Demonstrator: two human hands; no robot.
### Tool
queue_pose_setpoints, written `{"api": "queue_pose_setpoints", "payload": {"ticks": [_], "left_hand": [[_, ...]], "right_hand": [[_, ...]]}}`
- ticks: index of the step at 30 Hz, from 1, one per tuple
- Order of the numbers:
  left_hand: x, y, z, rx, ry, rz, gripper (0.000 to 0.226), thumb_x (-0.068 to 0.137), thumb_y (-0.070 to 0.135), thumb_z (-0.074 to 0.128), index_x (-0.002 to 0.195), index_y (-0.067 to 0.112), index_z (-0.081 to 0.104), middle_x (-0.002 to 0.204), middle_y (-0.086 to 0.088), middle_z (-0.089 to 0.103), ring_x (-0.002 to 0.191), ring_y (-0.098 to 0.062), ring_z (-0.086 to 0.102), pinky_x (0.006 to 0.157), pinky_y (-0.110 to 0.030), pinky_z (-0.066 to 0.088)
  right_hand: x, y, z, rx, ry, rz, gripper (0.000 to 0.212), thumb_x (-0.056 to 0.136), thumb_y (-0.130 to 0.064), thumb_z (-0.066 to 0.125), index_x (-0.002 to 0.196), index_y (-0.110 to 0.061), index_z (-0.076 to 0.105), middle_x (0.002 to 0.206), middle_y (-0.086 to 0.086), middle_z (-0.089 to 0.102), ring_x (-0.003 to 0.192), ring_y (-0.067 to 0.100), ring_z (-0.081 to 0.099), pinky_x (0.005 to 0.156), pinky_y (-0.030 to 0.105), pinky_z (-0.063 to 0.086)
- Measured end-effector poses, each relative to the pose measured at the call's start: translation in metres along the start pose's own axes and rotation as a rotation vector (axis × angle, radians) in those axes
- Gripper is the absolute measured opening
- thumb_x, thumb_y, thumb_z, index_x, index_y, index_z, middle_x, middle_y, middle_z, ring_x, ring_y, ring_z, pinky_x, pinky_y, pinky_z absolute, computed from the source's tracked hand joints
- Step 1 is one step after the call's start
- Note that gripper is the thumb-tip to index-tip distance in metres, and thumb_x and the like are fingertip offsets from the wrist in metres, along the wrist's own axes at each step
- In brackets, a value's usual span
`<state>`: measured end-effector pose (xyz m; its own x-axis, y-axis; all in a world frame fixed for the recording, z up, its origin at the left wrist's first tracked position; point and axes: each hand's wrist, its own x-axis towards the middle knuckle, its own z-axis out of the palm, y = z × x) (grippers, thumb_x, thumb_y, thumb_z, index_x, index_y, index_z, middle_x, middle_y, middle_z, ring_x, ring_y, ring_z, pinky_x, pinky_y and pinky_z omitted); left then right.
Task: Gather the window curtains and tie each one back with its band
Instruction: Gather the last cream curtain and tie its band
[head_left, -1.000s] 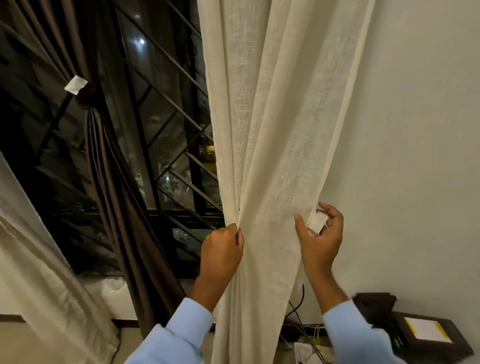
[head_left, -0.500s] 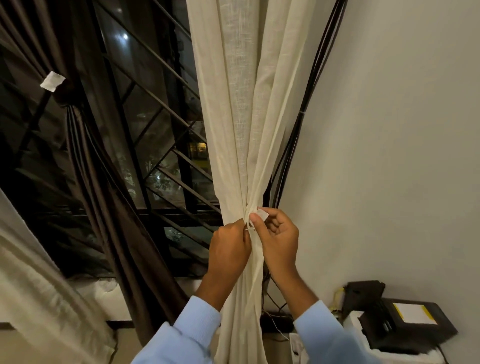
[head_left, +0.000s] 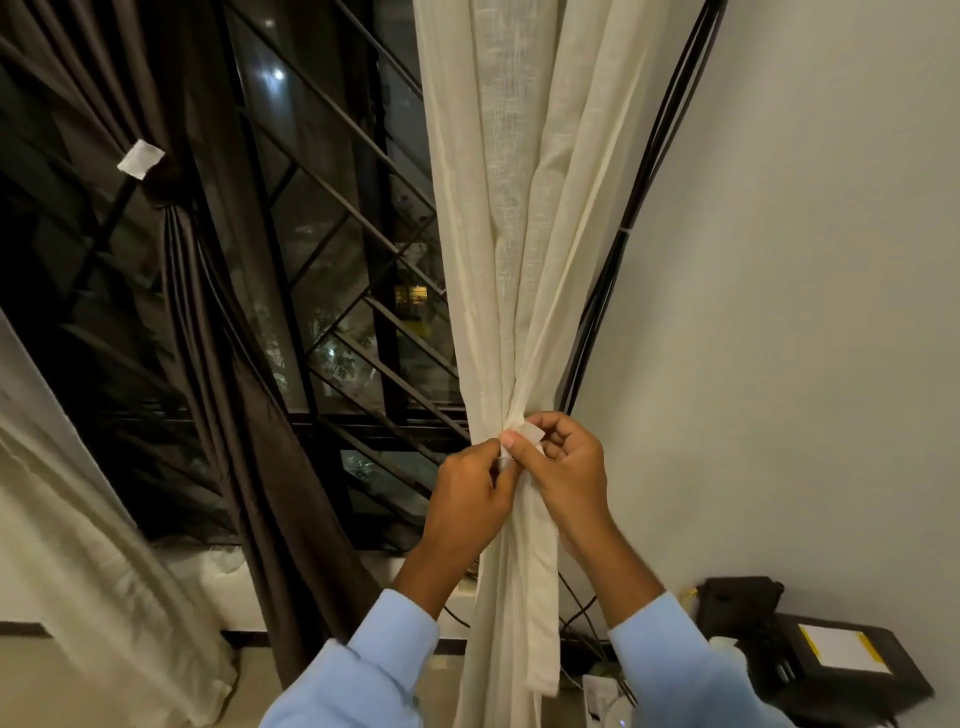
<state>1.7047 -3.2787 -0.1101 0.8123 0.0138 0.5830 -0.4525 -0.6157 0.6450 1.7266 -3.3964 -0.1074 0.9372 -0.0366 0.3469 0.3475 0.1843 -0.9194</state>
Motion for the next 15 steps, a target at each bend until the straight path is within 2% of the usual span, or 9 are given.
{"api": "queue_pose_setpoints", "payload": {"ticks": [3,6,10,13,15], "left_hand": [[0.004,-0.005,-0.001,0.002,-0.022,-0.026,0.017,0.089,0.009,0.061,0.073,0.004,0.062,0.059,0.002,0.055,0.049,-0.006,0.046,0.049,-0.01,0.032],[0.004,-0.01,-0.002,-0.038,-0.045,-0.038,0.023,0.092,0.016,0.06,0.073,0.003,0.064,0.062,-0.003,0.06,0.054,-0.011,0.054,0.051,-0.02,0.043],[0.004,-0.018,-0.008,-0.046,-0.015,-0.088,0.031,0.093,0.022,0.059,0.067,0.006,0.06,0.057,0.001,0.056,0.052,-0.006,0.05,0.051,-0.009,0.034],[0.004,-0.021,-0.01,-0.003,0.012,-0.097,0.035,0.093,0.023,0.059,0.062,0.009,0.052,0.053,0.006,0.048,0.048,-0.005,0.045,0.049,-0.01,0.034],[0.004,-0.023,-0.009,0.037,0.029,-0.11,0.033,0.093,0.025,0.059,0.066,0.006,0.056,0.056,0.0,0.055,0.05,-0.009,0.05,0.048,-0.016,0.039]], "right_hand": [[0.01,-0.008,-0.012,0.012,-0.135,0.095,0.035,0.073,-0.014,0.086,0.101,-0.015,0.065,0.095,0.007,0.074,0.088,0.022,0.071,0.08,0.032,0.058],[0.025,-0.015,-0.035,-0.022,-0.322,0.205,0.045,0.069,-0.019,0.088,0.109,-0.014,0.067,0.102,0.01,0.074,0.09,0.022,0.071,0.082,0.032,0.057],[0.044,-0.023,-0.072,-0.224,-0.477,0.271,0.033,0.071,-0.03,0.083,0.098,-0.011,0.076,0.094,0.007,0.074,0.084,0.017,0.068,0.073,0.023,0.054],[0.059,-0.026,-0.088,-0.438,-0.521,0.24,0.02,0.075,-0.032,0.08,0.09,-0.019,0.078,0.091,0.005,0.074,0.083,0.016,0.067,0.076,0.025,0.053],[0.069,-0.025,-0.093,-0.551,-0.501,0.167,0.008,0.08,-0.024,0.079,0.086,-0.021,0.077,0.09,0.008,0.073,0.08,0.015,0.064,0.079,0.028,0.052]]}}
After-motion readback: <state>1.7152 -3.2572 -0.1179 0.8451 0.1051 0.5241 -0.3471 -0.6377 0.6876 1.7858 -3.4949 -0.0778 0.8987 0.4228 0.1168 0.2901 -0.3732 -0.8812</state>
